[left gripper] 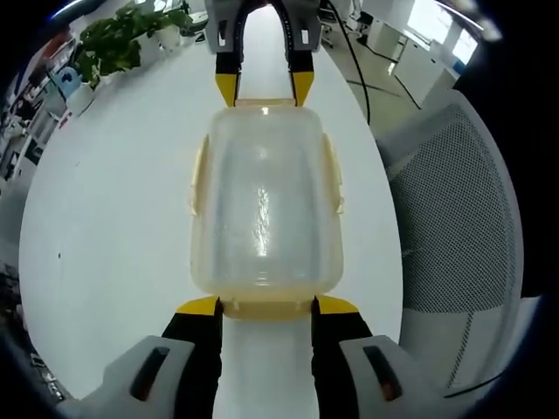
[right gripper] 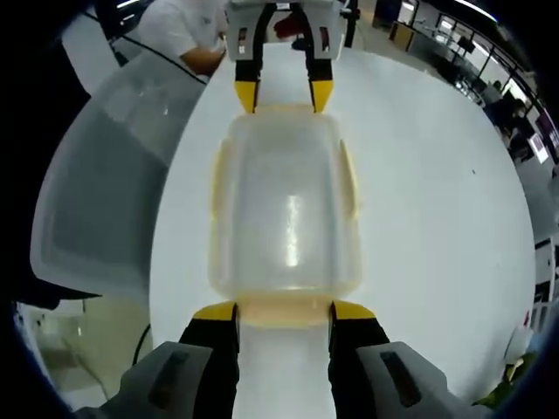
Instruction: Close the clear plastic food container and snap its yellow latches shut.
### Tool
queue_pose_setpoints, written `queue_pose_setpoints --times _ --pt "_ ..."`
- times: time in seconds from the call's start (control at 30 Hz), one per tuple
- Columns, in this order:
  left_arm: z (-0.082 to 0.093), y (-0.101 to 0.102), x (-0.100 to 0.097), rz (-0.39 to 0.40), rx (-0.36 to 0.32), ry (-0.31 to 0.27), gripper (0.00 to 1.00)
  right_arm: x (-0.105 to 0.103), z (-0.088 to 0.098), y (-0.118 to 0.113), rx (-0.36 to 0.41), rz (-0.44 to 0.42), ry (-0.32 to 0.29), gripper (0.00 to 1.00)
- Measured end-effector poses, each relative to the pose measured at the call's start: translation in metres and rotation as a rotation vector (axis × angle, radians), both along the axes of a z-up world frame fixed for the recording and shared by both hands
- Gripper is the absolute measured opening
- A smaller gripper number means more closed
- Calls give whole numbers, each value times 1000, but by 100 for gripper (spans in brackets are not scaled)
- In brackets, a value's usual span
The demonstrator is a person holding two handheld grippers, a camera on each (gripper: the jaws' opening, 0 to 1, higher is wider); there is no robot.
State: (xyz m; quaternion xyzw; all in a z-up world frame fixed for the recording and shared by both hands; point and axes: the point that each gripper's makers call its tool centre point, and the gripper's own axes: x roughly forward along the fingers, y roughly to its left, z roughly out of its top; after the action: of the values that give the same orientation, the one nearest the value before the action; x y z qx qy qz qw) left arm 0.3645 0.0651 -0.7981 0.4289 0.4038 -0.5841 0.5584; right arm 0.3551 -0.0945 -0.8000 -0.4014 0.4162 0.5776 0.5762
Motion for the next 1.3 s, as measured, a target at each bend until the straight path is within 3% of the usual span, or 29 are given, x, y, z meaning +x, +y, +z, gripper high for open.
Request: queue_pose_setpoints --times 0.43,0.5,0.67,0.77,1.07,1.3 --pt "2 0 1 -2 5 -4 39 0 1 -1 11 7 4 39" --pt "1 -1 -3 21 1 26 40 2 1 -2 1 27 -10 39" --pt "0 5 -4 -17 35 15 43 1 1 -5 -3 52 -17 40" --pt "0 8 -2 9 34 9 52 2 2 -8 4 29 -15 43" --pt "0 7 -7 31 24 23 49 -3 1 -14 9 -14 -3 41" --pt "5 8 -6 111 0 61 49 -1 11 -11 38 -65 7 40"
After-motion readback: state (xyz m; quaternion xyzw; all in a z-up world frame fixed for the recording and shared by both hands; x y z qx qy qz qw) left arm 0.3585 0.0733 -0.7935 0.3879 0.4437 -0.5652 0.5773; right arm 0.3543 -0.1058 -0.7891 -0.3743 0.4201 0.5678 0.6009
